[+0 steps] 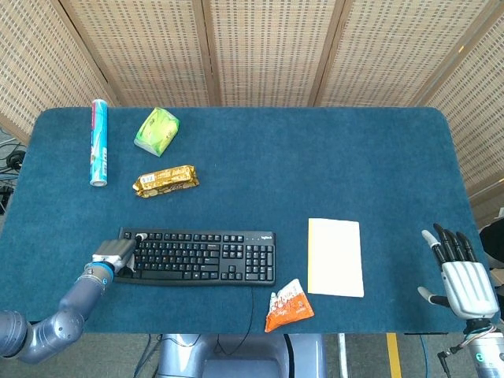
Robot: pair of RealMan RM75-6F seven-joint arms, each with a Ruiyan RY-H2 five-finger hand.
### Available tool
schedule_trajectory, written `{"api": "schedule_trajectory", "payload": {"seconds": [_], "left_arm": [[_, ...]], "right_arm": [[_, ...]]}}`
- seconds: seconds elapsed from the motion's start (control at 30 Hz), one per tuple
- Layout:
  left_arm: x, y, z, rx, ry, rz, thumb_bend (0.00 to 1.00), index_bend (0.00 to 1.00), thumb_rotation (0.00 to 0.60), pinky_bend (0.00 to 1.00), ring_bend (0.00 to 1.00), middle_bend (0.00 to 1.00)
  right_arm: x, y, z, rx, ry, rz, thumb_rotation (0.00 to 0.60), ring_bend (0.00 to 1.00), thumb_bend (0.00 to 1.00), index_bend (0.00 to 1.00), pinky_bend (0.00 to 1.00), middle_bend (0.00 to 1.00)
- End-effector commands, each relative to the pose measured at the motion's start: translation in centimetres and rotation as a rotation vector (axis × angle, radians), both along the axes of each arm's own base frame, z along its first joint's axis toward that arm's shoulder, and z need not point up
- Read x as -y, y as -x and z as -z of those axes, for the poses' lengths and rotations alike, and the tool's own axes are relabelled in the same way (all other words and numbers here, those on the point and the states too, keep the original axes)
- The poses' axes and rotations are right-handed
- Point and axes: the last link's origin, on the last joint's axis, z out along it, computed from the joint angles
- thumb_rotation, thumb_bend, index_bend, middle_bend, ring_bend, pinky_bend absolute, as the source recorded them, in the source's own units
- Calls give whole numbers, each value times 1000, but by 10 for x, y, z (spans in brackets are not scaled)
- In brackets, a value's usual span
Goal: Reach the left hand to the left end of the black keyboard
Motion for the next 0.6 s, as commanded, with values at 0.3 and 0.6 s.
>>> {"api": "schedule_trajectory", "payload": {"seconds": [0.3,0.6], "left_arm": [[-4,5,4,-6,5,-19,877,0,600,356,554,585],[-3,6,7,-5,11,-22,877,0,600,356,554,585]], "right_arm": [[0,0,1,2,2,-2,600,0,40,57,0,0],[-1,-3,-2,11,14,-17,600,0,40,57,0,0]]}}
